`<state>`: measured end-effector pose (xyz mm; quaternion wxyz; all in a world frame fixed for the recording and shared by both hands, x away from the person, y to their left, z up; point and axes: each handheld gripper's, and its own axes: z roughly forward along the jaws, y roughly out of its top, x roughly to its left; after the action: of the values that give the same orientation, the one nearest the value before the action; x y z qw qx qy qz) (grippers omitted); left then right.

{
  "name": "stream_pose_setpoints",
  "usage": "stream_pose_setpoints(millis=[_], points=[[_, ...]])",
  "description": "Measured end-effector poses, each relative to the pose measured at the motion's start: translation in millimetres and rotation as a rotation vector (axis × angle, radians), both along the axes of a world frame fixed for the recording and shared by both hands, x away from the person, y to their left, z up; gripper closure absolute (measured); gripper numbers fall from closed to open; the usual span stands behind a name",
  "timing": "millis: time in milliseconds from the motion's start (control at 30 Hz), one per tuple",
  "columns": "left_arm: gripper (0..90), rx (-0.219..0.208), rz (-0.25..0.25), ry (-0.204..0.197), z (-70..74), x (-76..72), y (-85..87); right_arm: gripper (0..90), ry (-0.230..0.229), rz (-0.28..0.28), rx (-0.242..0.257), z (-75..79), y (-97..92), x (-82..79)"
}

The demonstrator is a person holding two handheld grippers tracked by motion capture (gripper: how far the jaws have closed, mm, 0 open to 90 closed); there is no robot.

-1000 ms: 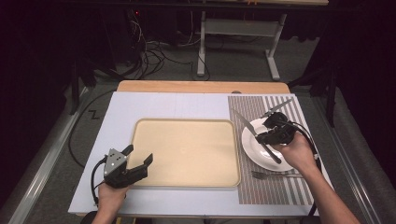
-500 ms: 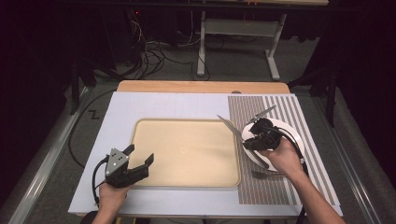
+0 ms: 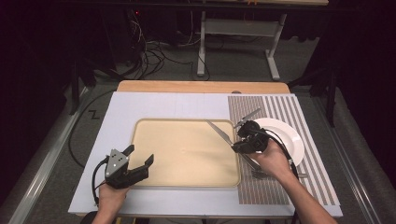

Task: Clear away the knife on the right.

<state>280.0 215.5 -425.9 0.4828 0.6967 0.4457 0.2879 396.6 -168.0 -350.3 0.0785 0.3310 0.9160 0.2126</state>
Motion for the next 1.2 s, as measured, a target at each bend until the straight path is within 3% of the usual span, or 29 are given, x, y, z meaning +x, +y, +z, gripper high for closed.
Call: stream_pose_setpoints(millis=[567,900,1200], points=[[22.1,-0.01,-0.007,-0.004,0.3,-0.5,0.8,81.0,0.035,0.097,-0.01,-16.8,46.4,-2.3],[22.1,-0.01,-0.007,-0.004,0.3,-0.4,1.0,81.0,0.072,0.113,-0.019,-31.6,62.5,-0.7],[22.1,-0.009,-0.008,-0.006,0.4,-1.1,0.6,81.0,0.075,0.113,-0.039,-45.6,69.8,0.0]])
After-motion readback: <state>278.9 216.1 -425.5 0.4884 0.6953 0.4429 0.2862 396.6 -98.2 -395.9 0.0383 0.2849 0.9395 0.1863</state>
